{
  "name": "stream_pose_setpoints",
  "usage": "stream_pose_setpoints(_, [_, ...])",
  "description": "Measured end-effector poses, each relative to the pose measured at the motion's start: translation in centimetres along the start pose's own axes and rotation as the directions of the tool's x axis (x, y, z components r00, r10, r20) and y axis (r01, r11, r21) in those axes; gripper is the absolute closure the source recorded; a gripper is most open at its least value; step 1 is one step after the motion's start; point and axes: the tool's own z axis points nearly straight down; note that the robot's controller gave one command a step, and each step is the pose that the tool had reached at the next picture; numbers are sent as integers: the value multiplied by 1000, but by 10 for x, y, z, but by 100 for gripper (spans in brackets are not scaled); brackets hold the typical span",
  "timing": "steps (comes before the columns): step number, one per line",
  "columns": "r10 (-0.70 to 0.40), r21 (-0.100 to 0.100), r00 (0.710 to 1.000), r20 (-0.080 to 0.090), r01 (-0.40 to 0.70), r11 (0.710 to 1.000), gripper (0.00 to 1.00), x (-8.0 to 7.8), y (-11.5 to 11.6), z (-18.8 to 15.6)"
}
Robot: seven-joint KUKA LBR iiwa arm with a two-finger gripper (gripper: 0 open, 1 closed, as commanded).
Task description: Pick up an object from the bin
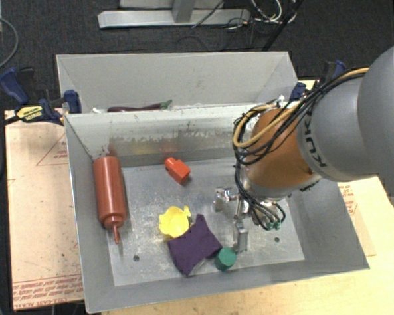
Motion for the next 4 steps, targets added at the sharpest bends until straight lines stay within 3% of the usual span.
stream_pose_setpoints(1, [68, -6, 998, 2, -68, 998, 0, -13, 37, -8])
stream_pose_setpoints(2, [15, -3, 1000, -2, -15, 1000, 0, -51, 67, -26])
stream_pose_setpoints(3, [-36, -4, 999, 13, 36, 999, 0, -40, 90, -20])
stream_pose_setpoints(4, [83, -4, 997, -4, -83, 997, 0, -36, 131, -4])
